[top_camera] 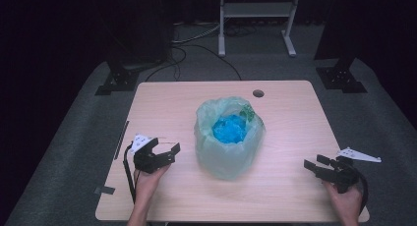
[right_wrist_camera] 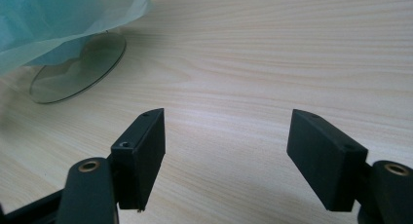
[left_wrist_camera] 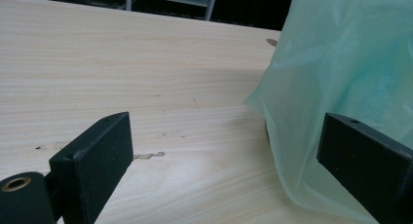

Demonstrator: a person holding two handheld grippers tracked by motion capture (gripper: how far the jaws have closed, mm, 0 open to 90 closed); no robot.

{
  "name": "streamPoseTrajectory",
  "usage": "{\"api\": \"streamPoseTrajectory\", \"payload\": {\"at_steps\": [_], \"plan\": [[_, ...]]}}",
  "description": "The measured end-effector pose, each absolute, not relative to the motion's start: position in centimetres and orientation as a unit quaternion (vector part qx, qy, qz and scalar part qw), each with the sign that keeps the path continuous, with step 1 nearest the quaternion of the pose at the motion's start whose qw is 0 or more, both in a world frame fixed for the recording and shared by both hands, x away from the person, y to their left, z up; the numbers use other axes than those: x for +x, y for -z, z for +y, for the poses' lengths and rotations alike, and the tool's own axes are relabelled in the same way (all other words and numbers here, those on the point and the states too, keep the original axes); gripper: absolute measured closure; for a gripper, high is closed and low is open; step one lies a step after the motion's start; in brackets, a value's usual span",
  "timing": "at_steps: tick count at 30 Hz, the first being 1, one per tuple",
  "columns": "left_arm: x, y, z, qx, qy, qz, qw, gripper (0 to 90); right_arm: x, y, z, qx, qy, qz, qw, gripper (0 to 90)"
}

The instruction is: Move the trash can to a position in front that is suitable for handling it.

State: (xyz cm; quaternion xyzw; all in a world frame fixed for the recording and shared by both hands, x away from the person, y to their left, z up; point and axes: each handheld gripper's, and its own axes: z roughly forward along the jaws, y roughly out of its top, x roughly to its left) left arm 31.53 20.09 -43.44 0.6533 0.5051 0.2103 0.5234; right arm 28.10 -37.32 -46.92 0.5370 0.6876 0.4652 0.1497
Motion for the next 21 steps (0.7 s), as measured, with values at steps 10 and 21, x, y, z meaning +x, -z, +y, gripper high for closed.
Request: {"api": "streamPoseTrajectory", "payload": {"at_steps": [10, 21], "plan": [[31.5, 43.6, 19.7, 0.658, -0.203, 0.503, 0.522, 5.0, 28.4, 47.0, -37.6, 0.540, -0.470, 0.683, 0.144, 29.3], [31.6, 43.7, 19.9, 0.656, -0.195, 0.505, 0.525, 5.0, 29.6, 46.2, -35.4, 0.531, -0.466, 0.696, 0.128, 28.9]]}}
